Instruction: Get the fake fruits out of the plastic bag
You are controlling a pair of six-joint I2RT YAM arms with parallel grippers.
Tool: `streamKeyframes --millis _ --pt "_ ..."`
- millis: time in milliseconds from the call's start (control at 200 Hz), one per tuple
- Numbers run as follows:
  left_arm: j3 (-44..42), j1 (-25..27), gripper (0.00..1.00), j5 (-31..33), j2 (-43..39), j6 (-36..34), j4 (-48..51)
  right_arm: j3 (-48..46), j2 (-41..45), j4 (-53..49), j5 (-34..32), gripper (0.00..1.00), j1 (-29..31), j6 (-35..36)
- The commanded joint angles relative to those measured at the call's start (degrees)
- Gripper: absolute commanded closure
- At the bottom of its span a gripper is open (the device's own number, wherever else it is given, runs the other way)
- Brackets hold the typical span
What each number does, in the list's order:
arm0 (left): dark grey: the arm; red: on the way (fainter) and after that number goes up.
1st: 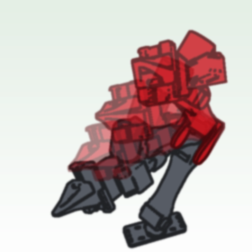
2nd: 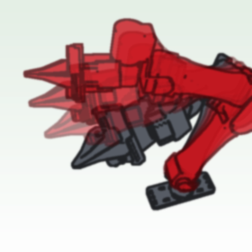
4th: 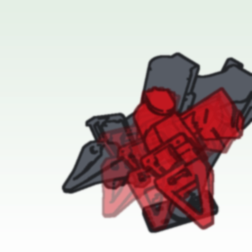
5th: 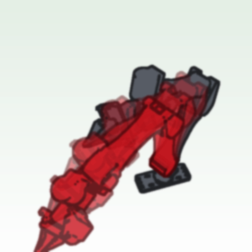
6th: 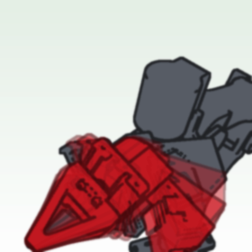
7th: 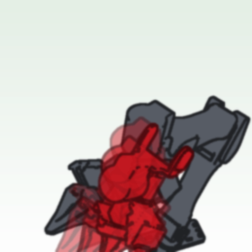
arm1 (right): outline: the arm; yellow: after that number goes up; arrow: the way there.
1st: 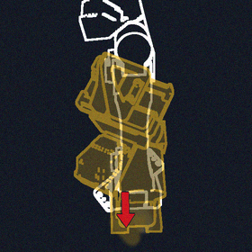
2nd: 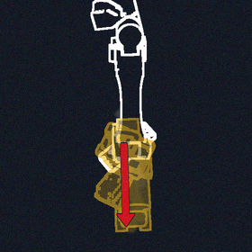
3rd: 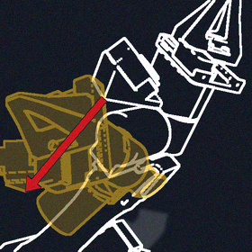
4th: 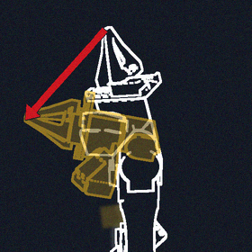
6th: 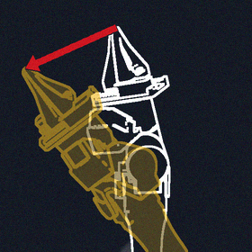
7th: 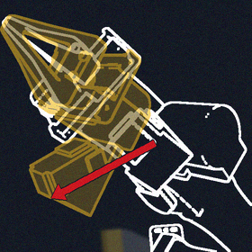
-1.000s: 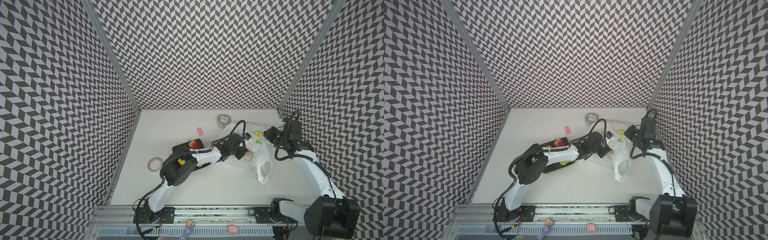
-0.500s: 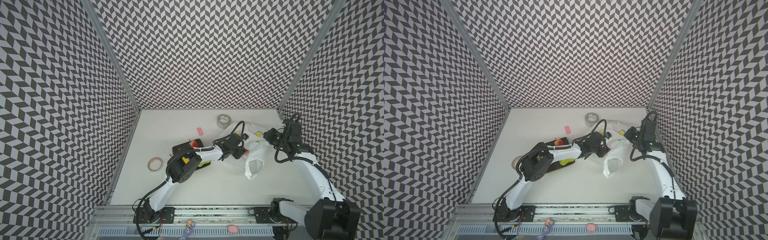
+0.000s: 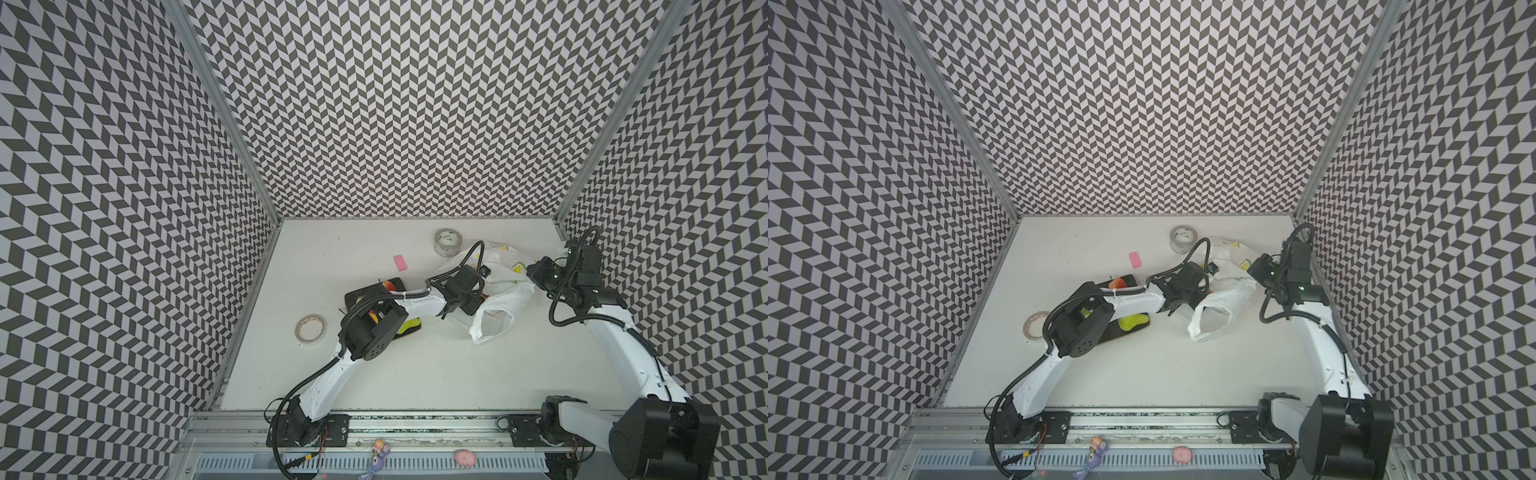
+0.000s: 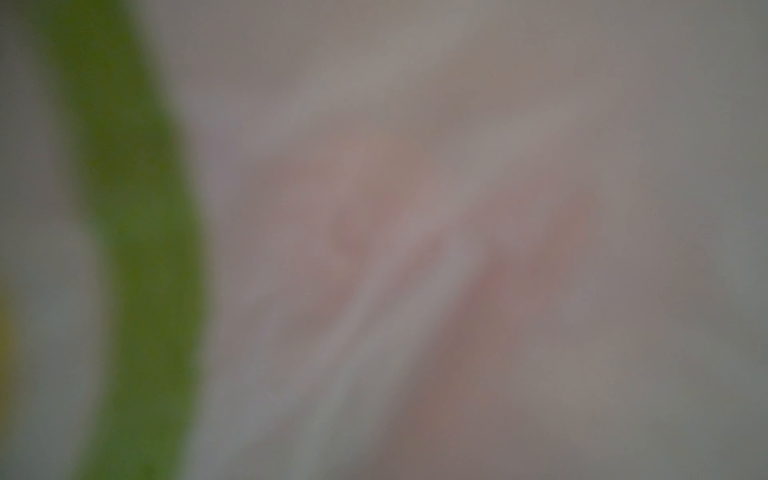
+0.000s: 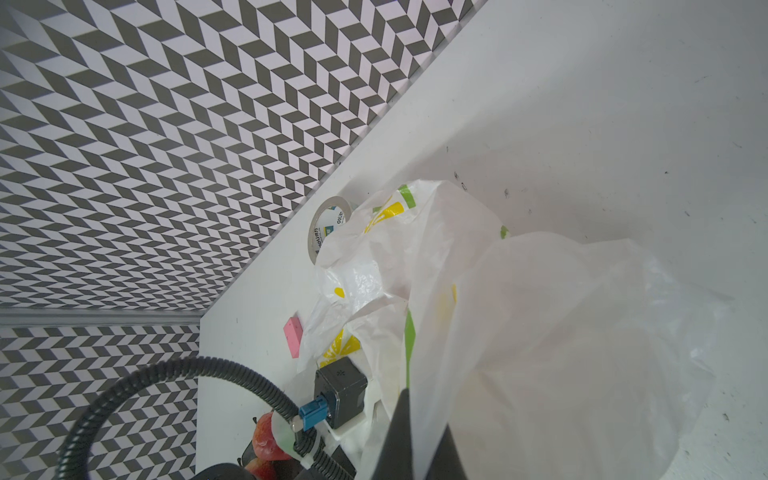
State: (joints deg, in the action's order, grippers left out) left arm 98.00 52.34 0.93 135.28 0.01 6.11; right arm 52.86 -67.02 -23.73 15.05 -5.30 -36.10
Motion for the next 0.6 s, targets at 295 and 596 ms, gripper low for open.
streamKeyframes --millis 295,596 --pt "-11.1 0.0 0.66 -2.8 -9.1 1.1 -11.8 0.1 1.3 2.5 -1.5 0.94 0.3 -0.7" --pt "-21.5 -0.6 0.71 -7.3 -19.0 -1.9 -24.3 -1.9 1.1 3.8 -5.4 0.94 0.0 -1.7"
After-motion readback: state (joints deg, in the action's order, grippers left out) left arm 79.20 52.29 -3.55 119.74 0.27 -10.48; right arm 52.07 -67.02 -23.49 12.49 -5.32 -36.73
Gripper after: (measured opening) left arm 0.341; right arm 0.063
